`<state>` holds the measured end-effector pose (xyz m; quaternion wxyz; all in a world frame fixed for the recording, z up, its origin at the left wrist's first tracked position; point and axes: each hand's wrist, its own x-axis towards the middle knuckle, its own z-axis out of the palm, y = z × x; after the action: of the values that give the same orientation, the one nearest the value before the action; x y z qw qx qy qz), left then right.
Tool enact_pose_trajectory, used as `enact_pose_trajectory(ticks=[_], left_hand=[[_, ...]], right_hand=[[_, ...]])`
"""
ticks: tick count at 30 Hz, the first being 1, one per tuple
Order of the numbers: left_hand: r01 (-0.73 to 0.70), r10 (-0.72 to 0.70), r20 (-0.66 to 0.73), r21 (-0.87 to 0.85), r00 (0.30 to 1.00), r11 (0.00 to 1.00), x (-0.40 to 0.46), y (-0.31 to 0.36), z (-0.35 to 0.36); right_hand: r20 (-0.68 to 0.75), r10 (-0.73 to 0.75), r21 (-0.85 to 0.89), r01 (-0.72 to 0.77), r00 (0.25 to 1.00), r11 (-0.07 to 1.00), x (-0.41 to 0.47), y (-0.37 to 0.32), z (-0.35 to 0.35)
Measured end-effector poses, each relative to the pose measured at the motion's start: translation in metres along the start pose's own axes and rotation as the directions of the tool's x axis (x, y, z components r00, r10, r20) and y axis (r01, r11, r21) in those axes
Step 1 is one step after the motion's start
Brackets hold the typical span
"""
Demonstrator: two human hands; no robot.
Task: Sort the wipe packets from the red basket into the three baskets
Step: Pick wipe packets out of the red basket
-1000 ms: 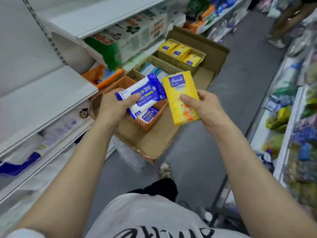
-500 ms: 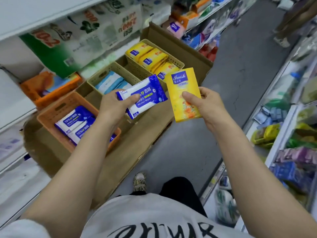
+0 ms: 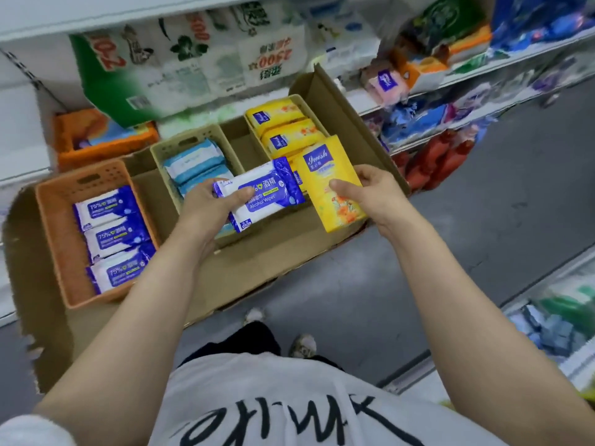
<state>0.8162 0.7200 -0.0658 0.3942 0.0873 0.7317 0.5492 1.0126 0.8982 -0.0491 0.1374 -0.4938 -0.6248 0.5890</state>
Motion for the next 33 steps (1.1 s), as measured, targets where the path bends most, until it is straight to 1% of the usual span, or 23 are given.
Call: enact_pose_trajectory(ticks=[3, 5, 7, 8, 10, 11, 12, 14, 17, 25, 28, 30, 33], left_hand=[[-0.005, -0.002, -0.110, -0.068, 0.994, 0.998, 0.013, 0.008, -0.004], [-0.011, -0.007, -0.162, -0.106, 0.987, 0.994, 0.028, 0.013, -0.009], [-0.011, -0.011, -0.182, -0.120, 0.983, 0.993, 0.045, 0.019, -0.012], [-0.005, -0.018, -0.187, -0.121, 0.982, 0.993, 0.051, 0.022, -0.013], [0.000, -0.021, -0.191, -0.110, 0.981, 0.994, 0.063, 0.025, -0.014], [0.004, -0.024, -0.191, -0.106, 0.981, 0.994, 0.068, 0.026, -0.013], [0.009, -0.029, -0.192, -0.105, 0.981, 0.994, 0.073, 0.027, -0.014], [0.025, -0.041, -0.199, -0.083, 0.979, 0.996, 0.081, 0.029, -0.016], [0.052, -0.062, -0.222, -0.051, 0.973, 0.997, 0.090, 0.026, -0.019], [0.128, -0.138, -0.261, -0.056, 0.956, 0.990, 0.096, 0.020, -0.006], [0.131, -0.144, -0.277, -0.065, 0.950, 0.989, 0.097, 0.022, 0.002], [0.138, -0.148, -0.275, -0.057, 0.950, 0.989, 0.098, 0.020, 0.010], [0.153, -0.166, -0.266, -0.071, 0.950, 0.986, 0.099, 0.015, 0.020]], right_hand=[[0.104, -0.018, -0.082, 0.027, 0.994, 0.996, 0.041, -0.007, -0.001], [0.156, -0.038, -0.196, 0.069, 0.987, 0.978, 0.070, -0.013, -0.001], [0.175, -0.067, -0.322, 0.122, 0.982, 0.939, 0.096, -0.016, -0.001], [0.189, -0.065, -0.415, 0.140, 0.980, 0.899, 0.107, -0.017, -0.001], [0.219, -0.033, -0.622, 0.166, 0.975, 0.766, 0.127, -0.023, 0.001], [0.242, -0.014, -0.693, 0.183, 0.970, 0.697, 0.136, -0.025, 0.003], [0.266, 0.006, -0.733, 0.198, 0.964, 0.651, 0.145, -0.027, 0.006], [0.303, 0.034, -0.764, 0.222, 0.952, 0.606, 0.161, -0.030, 0.013], [0.383, 0.055, -0.791, 0.296, 0.922, 0.536, 0.179, -0.035, 0.022], [0.523, 0.210, -0.809, 0.404, 0.826, 0.426, 0.226, -0.055, 0.022], [0.568, 0.247, -0.792, 0.440, 0.785, 0.423, 0.233, -0.053, 0.030], [0.572, 0.240, -0.791, 0.449, 0.784, 0.416, 0.235, -0.044, 0.035], [0.552, 0.148, -0.793, 0.462, 0.820, 0.398, 0.235, -0.028, 0.036]])
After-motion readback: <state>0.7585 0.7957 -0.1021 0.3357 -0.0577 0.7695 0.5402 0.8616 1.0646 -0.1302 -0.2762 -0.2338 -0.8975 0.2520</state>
